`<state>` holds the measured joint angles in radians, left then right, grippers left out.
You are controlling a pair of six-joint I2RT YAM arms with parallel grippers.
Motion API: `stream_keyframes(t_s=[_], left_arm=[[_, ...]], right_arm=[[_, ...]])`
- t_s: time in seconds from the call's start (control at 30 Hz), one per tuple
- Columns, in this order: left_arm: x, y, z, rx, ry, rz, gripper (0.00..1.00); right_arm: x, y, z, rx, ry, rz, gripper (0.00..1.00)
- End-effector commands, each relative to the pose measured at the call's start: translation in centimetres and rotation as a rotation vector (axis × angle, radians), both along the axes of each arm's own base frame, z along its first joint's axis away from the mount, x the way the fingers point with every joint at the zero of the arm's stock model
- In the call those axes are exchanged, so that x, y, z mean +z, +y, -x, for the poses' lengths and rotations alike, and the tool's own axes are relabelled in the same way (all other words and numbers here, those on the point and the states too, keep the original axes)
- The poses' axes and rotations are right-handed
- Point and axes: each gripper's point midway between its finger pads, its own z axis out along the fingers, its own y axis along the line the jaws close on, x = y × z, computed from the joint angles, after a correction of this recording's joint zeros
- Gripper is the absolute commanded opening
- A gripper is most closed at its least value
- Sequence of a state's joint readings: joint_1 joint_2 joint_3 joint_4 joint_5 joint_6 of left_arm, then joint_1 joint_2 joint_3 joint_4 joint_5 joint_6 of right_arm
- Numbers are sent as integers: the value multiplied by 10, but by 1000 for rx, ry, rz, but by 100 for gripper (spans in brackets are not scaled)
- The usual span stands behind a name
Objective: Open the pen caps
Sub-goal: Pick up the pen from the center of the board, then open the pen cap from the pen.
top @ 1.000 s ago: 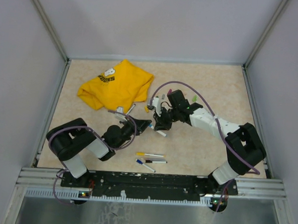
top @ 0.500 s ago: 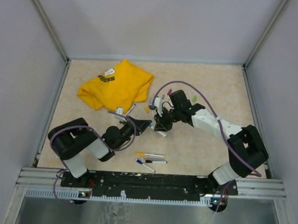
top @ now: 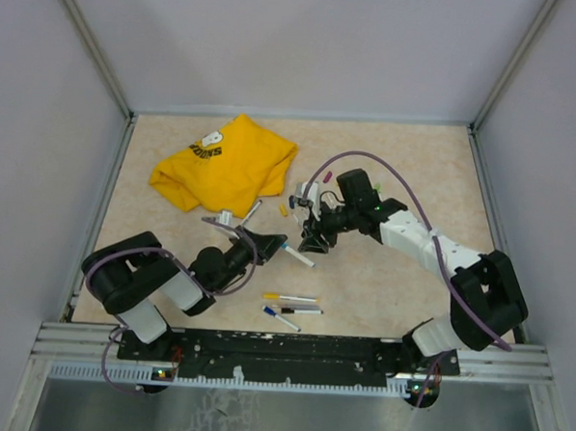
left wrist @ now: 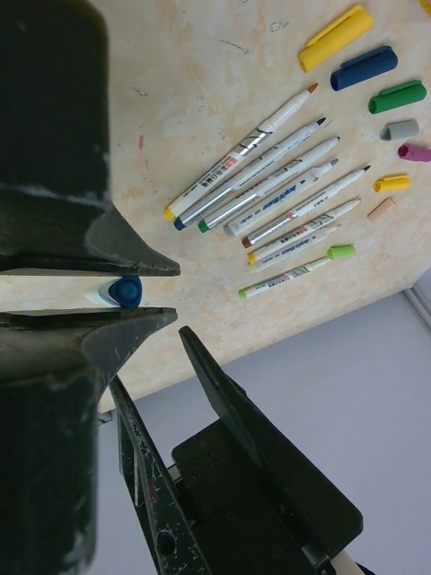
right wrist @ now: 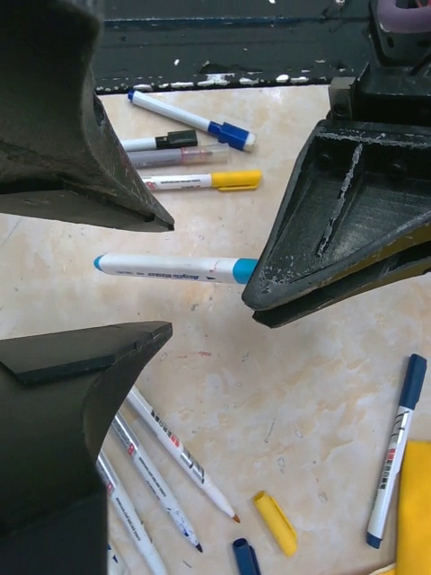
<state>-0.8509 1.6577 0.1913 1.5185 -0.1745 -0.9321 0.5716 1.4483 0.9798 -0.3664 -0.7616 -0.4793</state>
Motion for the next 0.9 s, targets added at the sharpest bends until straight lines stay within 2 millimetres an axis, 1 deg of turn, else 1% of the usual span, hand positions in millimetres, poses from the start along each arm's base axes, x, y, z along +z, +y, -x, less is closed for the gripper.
stream_keyframes(t_s=[0.0, 0.17, 0.27, 0.43, 0.53, 0.73, 0.87], left_arm=[[46, 7, 6, -3, -142, 100, 0], [49, 10, 11, -13, -164, 89, 0], [53, 8, 14, -34, -185, 85, 0], [59, 4, 16, -56, -209, 89, 0], [62, 2, 16, -62, -216, 92, 0], [71, -2, 14, -67, -233, 112, 0], [77, -3, 15, -73, -243, 126, 0]], right_arm=[[23, 3, 6, 55, -50, -68, 47], [27, 3, 10, 74, -47, -81, 53], [23, 4, 12, 85, -29, -84, 57], [16, 7, 14, 87, 11, -83, 60], [9, 9, 14, 78, 26, -68, 60], [-11, 19, 16, 68, 44, -6, 54], [-18, 22, 17, 65, 47, 17, 50]])
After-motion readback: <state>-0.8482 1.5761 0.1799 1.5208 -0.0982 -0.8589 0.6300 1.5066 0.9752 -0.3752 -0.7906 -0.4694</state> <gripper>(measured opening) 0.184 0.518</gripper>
